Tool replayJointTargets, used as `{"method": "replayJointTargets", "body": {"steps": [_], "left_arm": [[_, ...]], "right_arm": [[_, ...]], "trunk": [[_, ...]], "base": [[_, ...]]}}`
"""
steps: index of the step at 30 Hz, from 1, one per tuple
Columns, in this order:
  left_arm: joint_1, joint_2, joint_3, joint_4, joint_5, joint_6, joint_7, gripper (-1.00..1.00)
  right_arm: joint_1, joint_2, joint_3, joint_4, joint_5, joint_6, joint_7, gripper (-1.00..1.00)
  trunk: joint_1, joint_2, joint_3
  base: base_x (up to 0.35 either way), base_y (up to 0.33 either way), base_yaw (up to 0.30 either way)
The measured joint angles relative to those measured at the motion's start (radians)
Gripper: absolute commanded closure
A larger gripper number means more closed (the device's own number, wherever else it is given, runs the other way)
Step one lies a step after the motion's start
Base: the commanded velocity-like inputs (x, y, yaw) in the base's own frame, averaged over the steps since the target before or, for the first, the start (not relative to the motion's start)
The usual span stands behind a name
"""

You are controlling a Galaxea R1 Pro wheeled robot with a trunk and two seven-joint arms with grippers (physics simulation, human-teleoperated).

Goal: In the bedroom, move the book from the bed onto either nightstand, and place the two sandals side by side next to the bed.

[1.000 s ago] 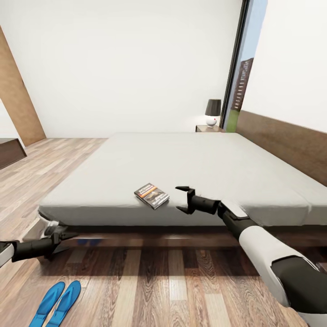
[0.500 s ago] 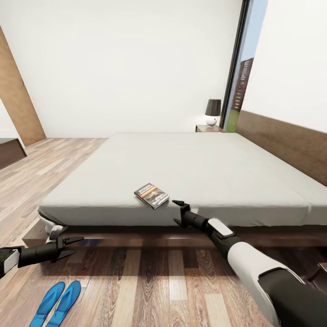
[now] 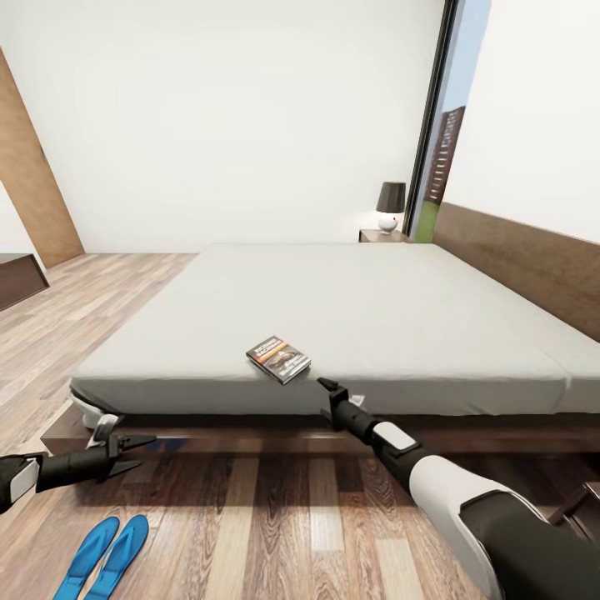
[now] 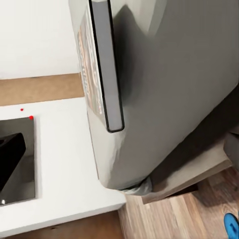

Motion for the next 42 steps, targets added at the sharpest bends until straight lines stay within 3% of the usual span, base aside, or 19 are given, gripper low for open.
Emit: {"method": "replayJointTargets", "body": {"steps": [4,7,13,31,42], "left_arm": [[0.002,-0.003,-0.001,0.000,-0.001,-0.001,0.002,-1.00],[0.005,-0.018,0.000,0.000,-0.001,-0.001,0.005,-1.00],[0.006,-0.032,0.001,-0.001,-0.001,-0.001,0.002,-1.00],[0.006,-0.027,0.005,-0.002,-0.002,-0.001,0.005,-1.00],[0.006,-0.031,0.004,-0.002,-0.002,-0.001,0.010,-1.00]], "right_arm": [[0.004,0.004,0.001,0.010,0.019,-0.007,0.020,-1.00],[0.008,0.005,0.000,0.014,0.078,-0.011,0.031,-1.00],[0.009,0.006,0.002,0.016,0.124,-0.015,0.044,-1.00],[0.011,0.021,0.003,0.017,0.194,-0.019,0.069,-1.00],[0.011,0.017,-0.003,0.017,0.207,-0.018,0.125,-1.00]], "trunk": [[0.000,0.000,0.000],[0.000,0.000,0.000],[0.000,0.000,0.000],[0.000,0.000,0.000],[0.000,0.000,0.000]], "base": [[0.000,0.000,0.000],[0.000,0.000,0.000],[0.000,0.000,0.000],[0.000,0.000,0.000],[0.000,0.000,0.000]]}}
